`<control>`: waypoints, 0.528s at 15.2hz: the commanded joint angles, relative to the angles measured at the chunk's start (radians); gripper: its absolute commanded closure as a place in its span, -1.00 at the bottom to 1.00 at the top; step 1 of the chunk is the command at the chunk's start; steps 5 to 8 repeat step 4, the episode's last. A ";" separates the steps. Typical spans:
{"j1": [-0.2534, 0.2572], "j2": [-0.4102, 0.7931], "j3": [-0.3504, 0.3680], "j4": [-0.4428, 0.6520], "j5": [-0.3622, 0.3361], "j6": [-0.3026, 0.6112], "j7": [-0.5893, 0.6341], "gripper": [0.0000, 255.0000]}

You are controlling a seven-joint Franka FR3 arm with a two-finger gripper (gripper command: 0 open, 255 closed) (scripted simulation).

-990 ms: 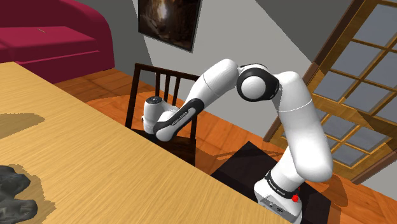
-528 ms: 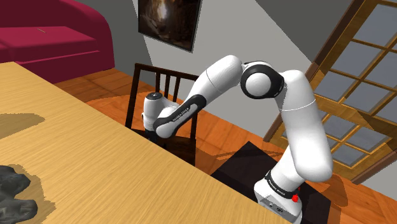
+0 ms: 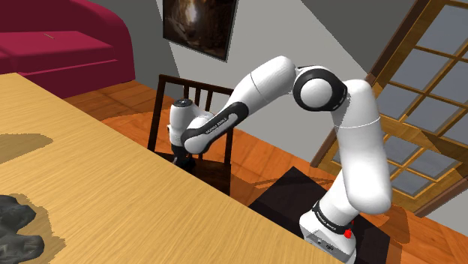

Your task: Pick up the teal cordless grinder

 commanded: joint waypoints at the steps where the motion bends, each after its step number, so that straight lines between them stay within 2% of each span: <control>1: -0.002 -0.021 0.006 -0.002 0.006 -0.018 -0.002 1.00; 8: -0.004 -0.033 0.009 -0.005 0.009 -0.028 -0.004 1.00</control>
